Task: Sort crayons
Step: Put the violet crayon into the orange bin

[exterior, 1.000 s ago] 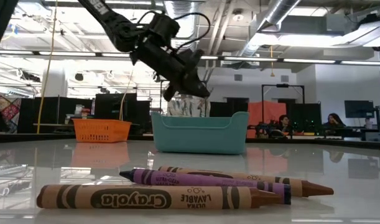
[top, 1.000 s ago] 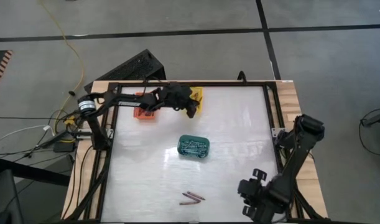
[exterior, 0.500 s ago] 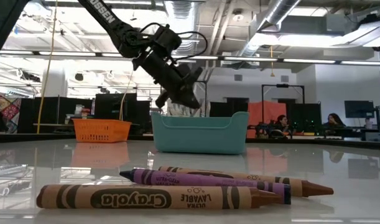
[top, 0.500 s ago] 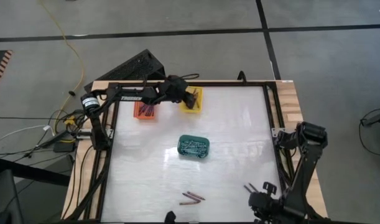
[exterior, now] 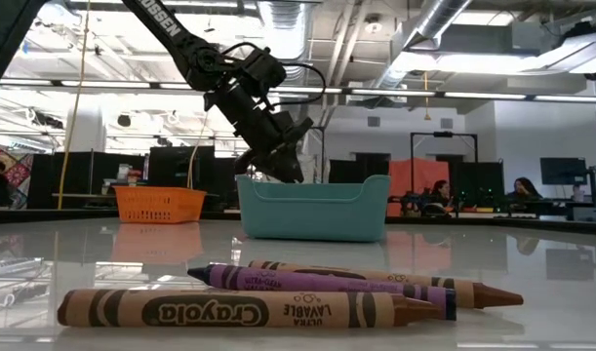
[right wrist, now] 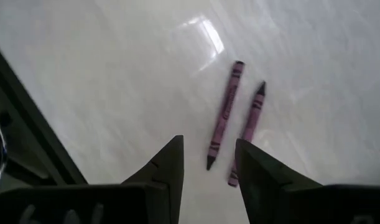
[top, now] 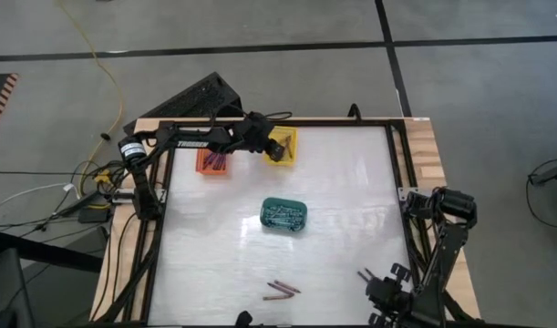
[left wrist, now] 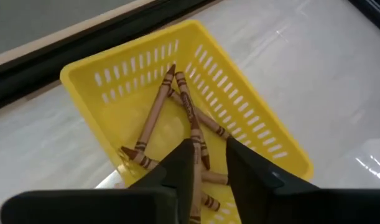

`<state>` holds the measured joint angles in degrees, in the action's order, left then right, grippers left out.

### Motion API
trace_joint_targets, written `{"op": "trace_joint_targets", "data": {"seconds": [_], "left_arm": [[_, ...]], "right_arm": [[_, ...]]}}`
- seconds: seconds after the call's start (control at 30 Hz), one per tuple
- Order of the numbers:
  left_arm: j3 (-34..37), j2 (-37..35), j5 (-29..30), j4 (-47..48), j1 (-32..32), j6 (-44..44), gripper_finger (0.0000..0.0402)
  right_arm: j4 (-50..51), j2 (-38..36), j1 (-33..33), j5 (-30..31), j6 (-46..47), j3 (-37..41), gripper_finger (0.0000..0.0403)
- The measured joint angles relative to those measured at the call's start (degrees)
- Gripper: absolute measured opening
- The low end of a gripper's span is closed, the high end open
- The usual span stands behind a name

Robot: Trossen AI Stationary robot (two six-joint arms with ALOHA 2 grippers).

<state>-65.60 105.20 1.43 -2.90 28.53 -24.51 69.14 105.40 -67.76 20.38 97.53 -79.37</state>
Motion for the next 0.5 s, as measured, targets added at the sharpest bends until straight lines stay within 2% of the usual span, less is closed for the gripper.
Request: {"op": "trace_joint_targets", "data": {"seconds": [0.17,0.5], "left_arm": [[0.0,-0.02,-0.18,-0.77,-0.04,0.13,0.0108],[-0.48,-0.21,-10.72,-10.95,-4.57,2.72,0.012]], "right_arm": [[1.25,-0.04,-1.67,0.52,4.82,0.0,0.0137],[1.11,2.16,-0.8,0.78,4.67,0.03,0.0136]]}}
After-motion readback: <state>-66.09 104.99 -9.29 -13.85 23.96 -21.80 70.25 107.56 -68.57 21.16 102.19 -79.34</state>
